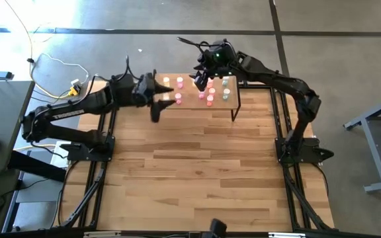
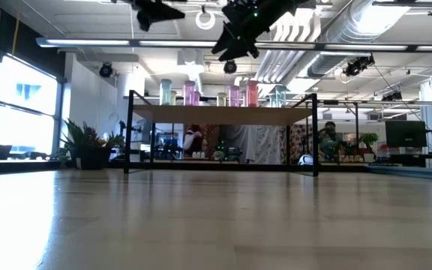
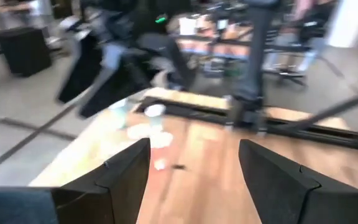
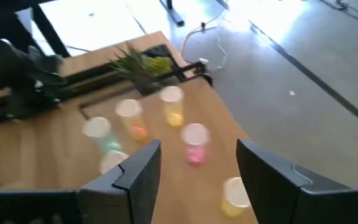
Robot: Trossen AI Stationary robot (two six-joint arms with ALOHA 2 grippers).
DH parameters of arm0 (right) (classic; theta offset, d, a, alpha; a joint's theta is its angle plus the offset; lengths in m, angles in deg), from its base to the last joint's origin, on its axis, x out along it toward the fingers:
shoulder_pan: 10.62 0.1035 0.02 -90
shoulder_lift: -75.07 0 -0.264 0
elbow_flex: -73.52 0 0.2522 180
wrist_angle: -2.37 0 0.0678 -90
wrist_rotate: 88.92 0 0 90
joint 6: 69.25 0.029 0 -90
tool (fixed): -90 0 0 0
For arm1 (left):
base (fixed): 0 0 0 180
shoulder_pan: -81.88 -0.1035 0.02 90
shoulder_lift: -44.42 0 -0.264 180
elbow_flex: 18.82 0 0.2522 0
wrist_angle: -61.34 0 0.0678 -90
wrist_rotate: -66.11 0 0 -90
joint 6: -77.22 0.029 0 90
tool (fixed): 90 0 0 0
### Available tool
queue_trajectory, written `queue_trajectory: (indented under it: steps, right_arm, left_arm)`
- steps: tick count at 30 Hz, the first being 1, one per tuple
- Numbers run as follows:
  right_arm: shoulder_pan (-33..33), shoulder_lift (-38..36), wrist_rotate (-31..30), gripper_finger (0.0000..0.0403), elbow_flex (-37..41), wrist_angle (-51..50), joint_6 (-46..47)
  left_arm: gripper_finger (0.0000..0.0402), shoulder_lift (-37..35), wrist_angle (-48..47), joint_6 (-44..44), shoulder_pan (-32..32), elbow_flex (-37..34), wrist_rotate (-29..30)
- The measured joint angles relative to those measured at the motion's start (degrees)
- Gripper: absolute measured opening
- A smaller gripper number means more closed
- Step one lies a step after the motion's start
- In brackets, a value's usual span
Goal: Pick and place medicine bottles onto shelf by color
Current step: Return to Home Position
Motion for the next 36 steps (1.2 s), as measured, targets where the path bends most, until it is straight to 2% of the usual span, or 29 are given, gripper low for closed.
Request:
queue_trajectory:
  steps: [6,13,21,29,32,36]
  right_arm:
    - [4.5,-1.6,-0.1,0.02,0.0,0.7,8.2]
    - [11.9,-2.4,-0.3,0.02,0.0,3.8,13.9]
    - [19.0,-3.6,-0.2,0.02,0.0,5.4,15.8]
    - [20.6,-11.0,-0.9,0.02,0.0,-2.0,17.9]
    - [20.8,-15.1,-4.0,0.02,0.0,-5.2,16.5]
    - [22.3,-20.9,-12.0,0.02,0.0,-9.8,12.0]
  left_arm:
    - [0.0234,-4.7,-3.7,0.3,7.8,-1.5,-0.8]
    - [0.0234,-15.3,3.0,-3.7,15.2,-15.1,-0.8]
    - [0.0234,-29.6,3.4,-4.7,17.7,-27.2,-0.6]
    - [0.0234,-42.1,7.7,-7.3,17.7,-39.6,1.2]
    - [0.0234,-44.9,11.2,-7.3,17.6,-44.2,1.4]
    - [0.0234,-46.7,14.7,-7.7,17.5,-49.1,2.3]
